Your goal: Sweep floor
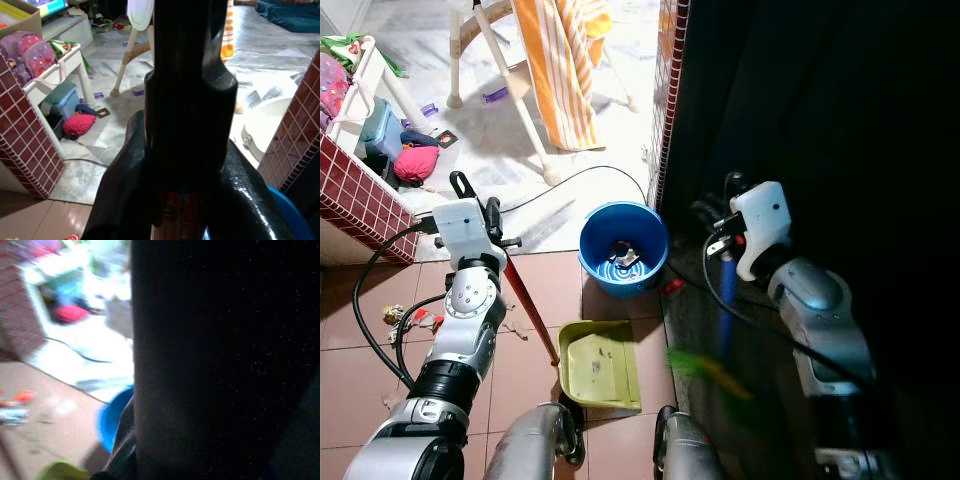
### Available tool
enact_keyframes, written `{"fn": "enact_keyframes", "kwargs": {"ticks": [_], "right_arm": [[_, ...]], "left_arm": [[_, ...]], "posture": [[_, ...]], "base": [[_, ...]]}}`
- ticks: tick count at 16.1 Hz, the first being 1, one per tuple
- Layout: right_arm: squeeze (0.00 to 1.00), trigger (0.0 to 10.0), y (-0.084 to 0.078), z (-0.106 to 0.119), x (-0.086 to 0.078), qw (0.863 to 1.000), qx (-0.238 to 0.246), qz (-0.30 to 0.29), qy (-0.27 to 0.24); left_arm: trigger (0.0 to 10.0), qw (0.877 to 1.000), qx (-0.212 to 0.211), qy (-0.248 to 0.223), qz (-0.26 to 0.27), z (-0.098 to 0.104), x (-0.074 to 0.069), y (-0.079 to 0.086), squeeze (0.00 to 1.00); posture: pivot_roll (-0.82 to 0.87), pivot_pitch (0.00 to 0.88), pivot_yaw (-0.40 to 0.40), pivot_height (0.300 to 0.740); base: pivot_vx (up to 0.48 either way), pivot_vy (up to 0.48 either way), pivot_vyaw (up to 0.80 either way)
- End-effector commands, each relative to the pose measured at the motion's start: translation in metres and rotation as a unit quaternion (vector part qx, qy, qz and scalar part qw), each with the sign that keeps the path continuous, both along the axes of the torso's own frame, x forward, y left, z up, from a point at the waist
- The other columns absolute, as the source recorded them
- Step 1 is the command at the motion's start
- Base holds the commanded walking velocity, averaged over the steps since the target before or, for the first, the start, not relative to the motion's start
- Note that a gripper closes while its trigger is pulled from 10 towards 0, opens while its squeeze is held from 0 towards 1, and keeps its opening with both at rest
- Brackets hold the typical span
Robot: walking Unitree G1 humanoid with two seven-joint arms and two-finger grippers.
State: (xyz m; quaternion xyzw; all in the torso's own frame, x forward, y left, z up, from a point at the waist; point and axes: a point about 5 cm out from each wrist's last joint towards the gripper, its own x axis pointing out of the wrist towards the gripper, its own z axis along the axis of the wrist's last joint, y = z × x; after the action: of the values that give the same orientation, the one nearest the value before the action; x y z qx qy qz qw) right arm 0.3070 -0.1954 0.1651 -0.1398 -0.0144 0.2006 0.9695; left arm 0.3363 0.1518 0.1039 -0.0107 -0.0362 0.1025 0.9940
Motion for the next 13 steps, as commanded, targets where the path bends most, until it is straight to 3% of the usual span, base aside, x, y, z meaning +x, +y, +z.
{"fn": "enact_keyframes", "kwargs": {"ticks": [1,5,10,13], "right_arm": [[0.00,10.0,-0.014,0.001,0.005,0.997,-0.038,-0.061,-0.017],[0.00,10.0,-0.007,0.014,0.022,0.987,0.008,-0.128,-0.096],[0.00,10.0,0.036,0.018,0.043,0.977,0.051,-0.141,-0.151],[0.00,10.0,0.051,0.020,0.047,0.976,0.069,-0.129,-0.158]], "left_arm": [[10.0,0.996,0.009,0.087,-0.004,-0.035,-0.012,0.000,0.00],[10.0,0.996,0.009,0.083,-0.005,-0.034,-0.011,-0.002,0.00],[10.0,0.996,0.019,0.086,-0.009,-0.035,-0.008,-0.005,0.00],[10.0,0.996,0.019,0.086,-0.008,-0.034,-0.007,-0.005,0.00]], "posture": [[-0.09,0.270,0.018,0.740],[-0.08,0.254,0.017,0.740],[-0.04,0.229,0.007,0.740],[-0.03,0.225,0.005,0.740]], "base": [[0.000,0.000,0.00],[0.000,0.000,0.00],[0.000,0.000,0.00],[0.000,0.000,0.00]]}}
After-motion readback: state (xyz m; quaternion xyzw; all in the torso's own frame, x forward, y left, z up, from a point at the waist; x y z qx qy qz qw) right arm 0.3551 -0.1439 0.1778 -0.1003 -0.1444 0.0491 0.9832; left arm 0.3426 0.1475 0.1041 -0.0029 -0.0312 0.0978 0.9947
